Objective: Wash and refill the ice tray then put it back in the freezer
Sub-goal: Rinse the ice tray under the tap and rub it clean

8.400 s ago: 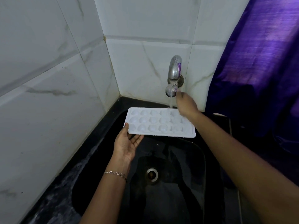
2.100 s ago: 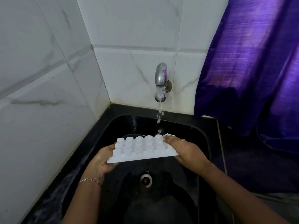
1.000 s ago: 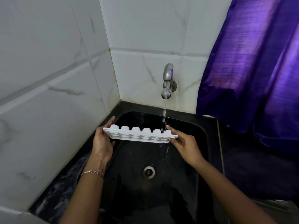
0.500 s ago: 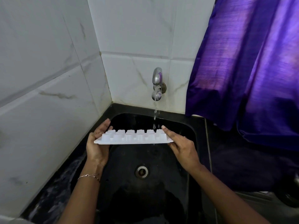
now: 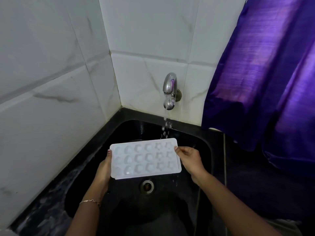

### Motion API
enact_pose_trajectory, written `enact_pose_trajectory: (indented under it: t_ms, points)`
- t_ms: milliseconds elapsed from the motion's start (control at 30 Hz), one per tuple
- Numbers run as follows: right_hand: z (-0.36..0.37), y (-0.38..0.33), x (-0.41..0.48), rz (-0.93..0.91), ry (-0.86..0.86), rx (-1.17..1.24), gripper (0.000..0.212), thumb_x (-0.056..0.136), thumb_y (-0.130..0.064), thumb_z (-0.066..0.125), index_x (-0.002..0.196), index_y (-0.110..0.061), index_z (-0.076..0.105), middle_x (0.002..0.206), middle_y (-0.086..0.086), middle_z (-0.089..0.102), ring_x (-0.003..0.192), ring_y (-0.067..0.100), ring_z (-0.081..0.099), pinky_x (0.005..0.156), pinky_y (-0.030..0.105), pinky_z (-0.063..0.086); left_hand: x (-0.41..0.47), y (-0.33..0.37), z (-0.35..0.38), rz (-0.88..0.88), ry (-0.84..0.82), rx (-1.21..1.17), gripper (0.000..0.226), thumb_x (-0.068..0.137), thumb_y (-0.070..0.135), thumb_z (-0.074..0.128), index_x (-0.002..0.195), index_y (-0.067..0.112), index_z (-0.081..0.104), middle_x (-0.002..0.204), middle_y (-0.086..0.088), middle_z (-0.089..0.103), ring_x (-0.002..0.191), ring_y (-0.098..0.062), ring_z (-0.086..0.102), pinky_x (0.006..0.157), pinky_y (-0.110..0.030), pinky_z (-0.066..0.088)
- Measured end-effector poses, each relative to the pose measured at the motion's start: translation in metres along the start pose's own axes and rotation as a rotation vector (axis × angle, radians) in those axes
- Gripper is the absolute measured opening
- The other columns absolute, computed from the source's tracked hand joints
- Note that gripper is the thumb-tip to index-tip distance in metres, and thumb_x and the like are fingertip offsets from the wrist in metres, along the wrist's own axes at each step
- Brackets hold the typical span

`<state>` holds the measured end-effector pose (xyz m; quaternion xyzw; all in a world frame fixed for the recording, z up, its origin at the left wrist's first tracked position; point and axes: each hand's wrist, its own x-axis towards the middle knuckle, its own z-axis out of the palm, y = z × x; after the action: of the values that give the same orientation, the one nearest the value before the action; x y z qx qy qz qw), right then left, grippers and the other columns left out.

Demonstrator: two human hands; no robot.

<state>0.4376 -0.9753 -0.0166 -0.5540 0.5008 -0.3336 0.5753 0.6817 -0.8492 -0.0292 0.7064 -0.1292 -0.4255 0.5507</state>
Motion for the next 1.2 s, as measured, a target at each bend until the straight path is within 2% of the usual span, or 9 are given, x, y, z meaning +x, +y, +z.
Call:
enact_pose_trajectory:
  t_ms: [100, 233, 367, 533, 700, 767, 900, 1067, 1200]
  points:
    - [0.004, 0.002, 0.002, 0.114, -0.068, 0.071, 0.021, 0.098, -0.025, 0.055, 0.096, -0.014, 0.073, 0.09, -0.001, 0.076, 0.083, 0.012, 0.072, 0.064, 0.018, 0.054, 0.003, -0.004, 0.004, -0.044, 0.05, -0.025, 0.047, 0.1, 0.047, 0.039, 0.109, 0.007, 0.063, 0.102, -0.015, 0.068, 0.088, -0.03, 0.066, 0.08, -0.038, 0.051]
    - [0.01, 0.007, 0.006, 0.209, -0.069, 0.091, 0.021, 0.099, -0.024, 0.052, 0.092, -0.016, 0.07, 0.09, 0.001, 0.074, 0.082, 0.016, 0.07, 0.068, 0.026, 0.055, 0.006, -0.01, 0.005, -0.079, 0.098, -0.033, 0.046, 0.101, 0.042, 0.039, 0.11, 0.003, 0.063, 0.104, -0.019, 0.067, 0.093, -0.035, 0.065, 0.085, -0.042, 0.051]
    - [0.018, 0.009, 0.012, 0.27, -0.054, 0.117, 0.019, 0.1, -0.022, 0.05, 0.1, -0.014, 0.067, 0.092, 0.004, 0.073, 0.084, 0.02, 0.069, 0.075, 0.035, 0.057, 0.007, -0.007, 0.006, -0.082, 0.127, -0.03, 0.045, 0.101, 0.04, 0.039, 0.109, 0.003, 0.064, 0.104, -0.02, 0.067, 0.094, -0.036, 0.065, 0.088, -0.044, 0.051]
    - [0.023, -0.001, 0.02, 0.271, -0.04, 0.145, 0.019, 0.1, -0.02, 0.049, 0.092, -0.016, 0.066, 0.086, 0.003, 0.071, 0.074, 0.016, 0.068, 0.061, 0.029, 0.053, 0.012, 0.006, 0.011, -0.054, 0.131, -0.047, 0.041, 0.102, 0.039, 0.038, 0.106, 0.006, 0.062, 0.098, -0.016, 0.068, 0.087, -0.032, 0.065, 0.075, -0.037, 0.052]
    - [0.025, -0.014, 0.03, 0.248, -0.032, 0.152, 0.019, 0.1, -0.02, 0.049, 0.091, -0.018, 0.065, 0.086, 0.002, 0.07, 0.075, 0.017, 0.066, 0.063, 0.029, 0.053, 0.017, 0.018, 0.016, -0.031, 0.134, -0.059, 0.038, 0.103, 0.037, 0.037, 0.105, 0.007, 0.06, 0.088, -0.009, 0.067, 0.078, -0.025, 0.064, 0.063, -0.031, 0.049]
    - [0.025, -0.018, 0.031, 0.237, -0.033, 0.155, 0.019, 0.1, -0.02, 0.049, 0.088, -0.019, 0.064, 0.085, 0.001, 0.069, 0.074, 0.016, 0.066, 0.065, 0.03, 0.054, 0.018, 0.021, 0.017, -0.028, 0.139, -0.071, 0.037, 0.103, 0.037, 0.037, 0.104, 0.008, 0.06, 0.087, -0.008, 0.066, 0.077, -0.025, 0.064, 0.062, -0.031, 0.048]
    - [0.027, -0.022, 0.037, 0.232, -0.033, 0.152, 0.017, 0.1, -0.021, 0.051, 0.097, -0.014, 0.066, 0.088, 0.003, 0.07, 0.078, 0.018, 0.066, 0.078, 0.038, 0.056, 0.021, 0.025, 0.016, -0.03, 0.145, -0.086, 0.039, 0.102, 0.04, 0.038, 0.104, 0.009, 0.062, 0.092, -0.01, 0.069, 0.079, -0.027, 0.066, 0.066, -0.034, 0.051]
    - [0.027, -0.027, 0.038, 0.214, -0.036, 0.16, 0.019, 0.1, -0.02, 0.05, 0.087, -0.02, 0.064, 0.086, 0.002, 0.069, 0.076, 0.017, 0.066, 0.077, 0.037, 0.055, 0.022, 0.028, 0.016, -0.035, 0.148, -0.084, 0.04, 0.102, 0.041, 0.038, 0.105, 0.01, 0.063, 0.091, -0.009, 0.07, 0.081, -0.028, 0.067, 0.071, -0.037, 0.053]
    - [0.026, -0.027, 0.038, 0.205, -0.027, 0.178, 0.018, 0.1, -0.019, 0.051, 0.089, -0.017, 0.065, 0.084, 0.001, 0.069, 0.075, 0.016, 0.065, 0.077, 0.038, 0.055, 0.02, 0.031, 0.018, -0.024, 0.136, -0.091, 0.04, 0.102, 0.04, 0.038, 0.107, 0.009, 0.062, 0.092, -0.009, 0.069, 0.08, -0.026, 0.066, 0.065, -0.032, 0.051]
